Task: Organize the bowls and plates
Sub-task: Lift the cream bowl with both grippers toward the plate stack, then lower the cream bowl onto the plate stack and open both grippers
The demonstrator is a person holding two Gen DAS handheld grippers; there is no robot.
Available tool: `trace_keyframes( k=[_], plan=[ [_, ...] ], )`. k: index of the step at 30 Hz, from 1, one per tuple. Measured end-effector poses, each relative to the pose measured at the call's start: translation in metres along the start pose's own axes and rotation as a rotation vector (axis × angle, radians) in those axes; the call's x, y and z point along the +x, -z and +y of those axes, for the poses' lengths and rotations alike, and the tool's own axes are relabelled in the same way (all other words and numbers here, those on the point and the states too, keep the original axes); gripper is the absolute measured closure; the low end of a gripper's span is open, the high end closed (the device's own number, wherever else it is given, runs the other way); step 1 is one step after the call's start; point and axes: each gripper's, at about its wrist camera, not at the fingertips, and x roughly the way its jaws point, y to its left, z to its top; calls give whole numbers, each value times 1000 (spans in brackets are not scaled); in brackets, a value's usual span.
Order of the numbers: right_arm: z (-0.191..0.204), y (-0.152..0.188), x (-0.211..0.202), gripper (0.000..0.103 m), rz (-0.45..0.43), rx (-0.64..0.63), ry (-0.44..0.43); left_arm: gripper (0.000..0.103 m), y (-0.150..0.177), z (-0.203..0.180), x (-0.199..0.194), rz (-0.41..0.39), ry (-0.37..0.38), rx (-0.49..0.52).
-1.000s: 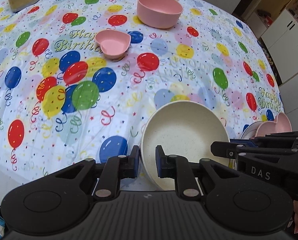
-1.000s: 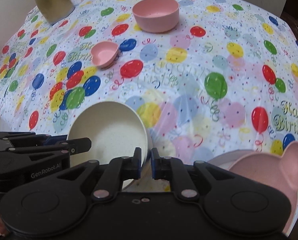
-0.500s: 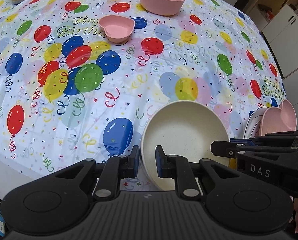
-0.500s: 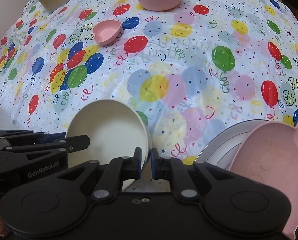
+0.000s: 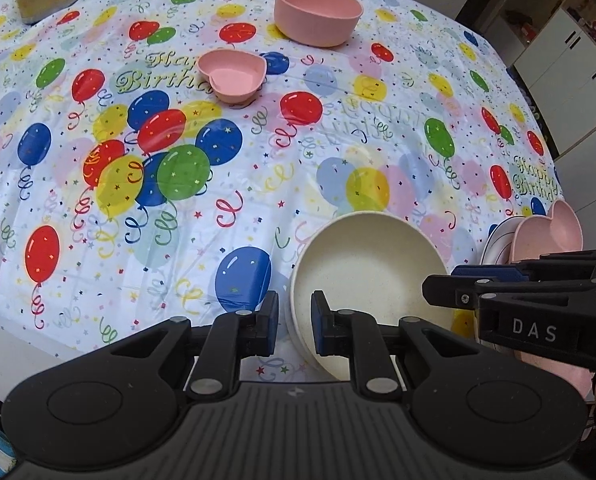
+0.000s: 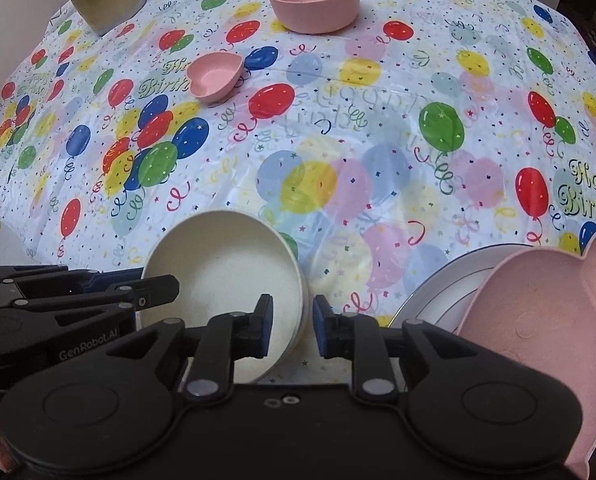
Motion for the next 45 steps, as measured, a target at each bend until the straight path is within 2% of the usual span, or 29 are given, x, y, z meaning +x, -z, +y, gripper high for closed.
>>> trace_keyframes(
  k=[17,22,24,26,31,37,45],
  plan=[
    [24,-19,-65,59,-185,-75,8,83,-26,0,-68,-248,47,40],
    [29,-33,-82,51,-247,-95,17,71,-40,-1,-80,-299,39,37],
    [28,-39,-86,50,-264,-94,15,56,-47,-1,-83,-316,37,35],
    [27,-46,-89,47,-277,-99,16,49,-53,-2,-84,-340,20,33],
    [21,-66,-93,37,-313,-96,18,48,-76,-5,-82,-354,5,36],
    [9,-94,-93,23,-346,-100,30,41,-108,-9,-71,-361,-25,28],
    [-10,-136,-81,10,-374,-105,32,38,-149,-13,-46,-365,-56,20]
  ],
)
